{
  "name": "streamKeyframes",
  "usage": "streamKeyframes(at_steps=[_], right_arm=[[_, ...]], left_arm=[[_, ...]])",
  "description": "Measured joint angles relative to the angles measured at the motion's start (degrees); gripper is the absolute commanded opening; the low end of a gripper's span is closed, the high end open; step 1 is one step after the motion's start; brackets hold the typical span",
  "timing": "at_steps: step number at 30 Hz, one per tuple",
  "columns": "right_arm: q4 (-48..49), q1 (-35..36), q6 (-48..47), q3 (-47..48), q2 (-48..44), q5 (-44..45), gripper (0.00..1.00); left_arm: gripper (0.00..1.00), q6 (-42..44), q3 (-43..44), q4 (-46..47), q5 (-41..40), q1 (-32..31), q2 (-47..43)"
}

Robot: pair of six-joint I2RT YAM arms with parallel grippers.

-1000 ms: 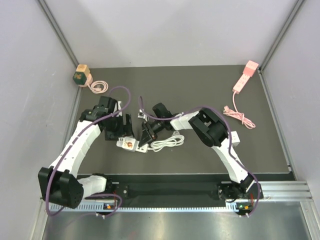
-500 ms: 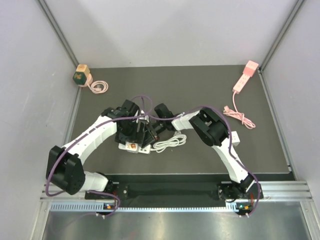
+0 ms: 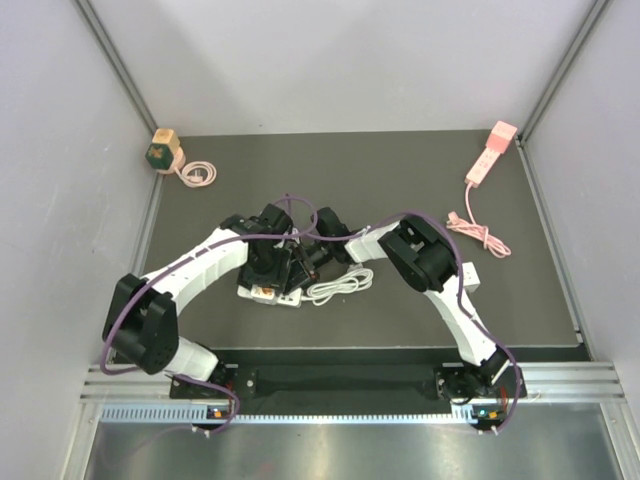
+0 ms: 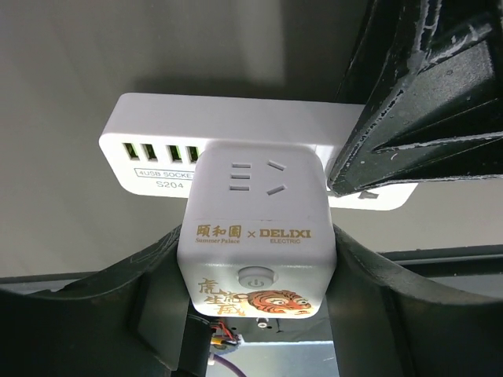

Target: Pull the plug off the socket

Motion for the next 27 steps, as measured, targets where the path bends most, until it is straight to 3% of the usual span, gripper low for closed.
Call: streamKeyframes(at_steps=[5,12,16,20,23,27], right_arm=[[-1.4,0.0,-1.9,0.5,0.0,0.1,0.0],[-3.0,0.4,-2.9,2.4,-0.6,-0.3,0.0],[-3.1,0.7,-2.8,2.8,-0.9,-0.4,0.0],[-5.0,1.0,-4.3,3.6,-0.9,0.7,0.0],[-9.3,1.5,-7.4,4.5,-0.2,6.2,0.0],[-11.1,1.7,-8.8,5.7,0.2,6.6,0.0]], left_arm=[[0.0,-1.1,0.0,-0.3,-0.4,0.1,-1.4],[0.0,-1.8,-2.4,0.1,5.9,6.3,-8.0],[0.0,-1.9,-2.8,-0.3,5.4,6.4,-10.4],[0.0,-3.3,-2.6,-0.8,-0.9,2.0,-10.4],[0.0,-5.1,0.6,-3.4,-6.3,-1.8,-10.3],[0.0,-6.7,4.4,-2.4,-8.4,-3.7,-10.3]])
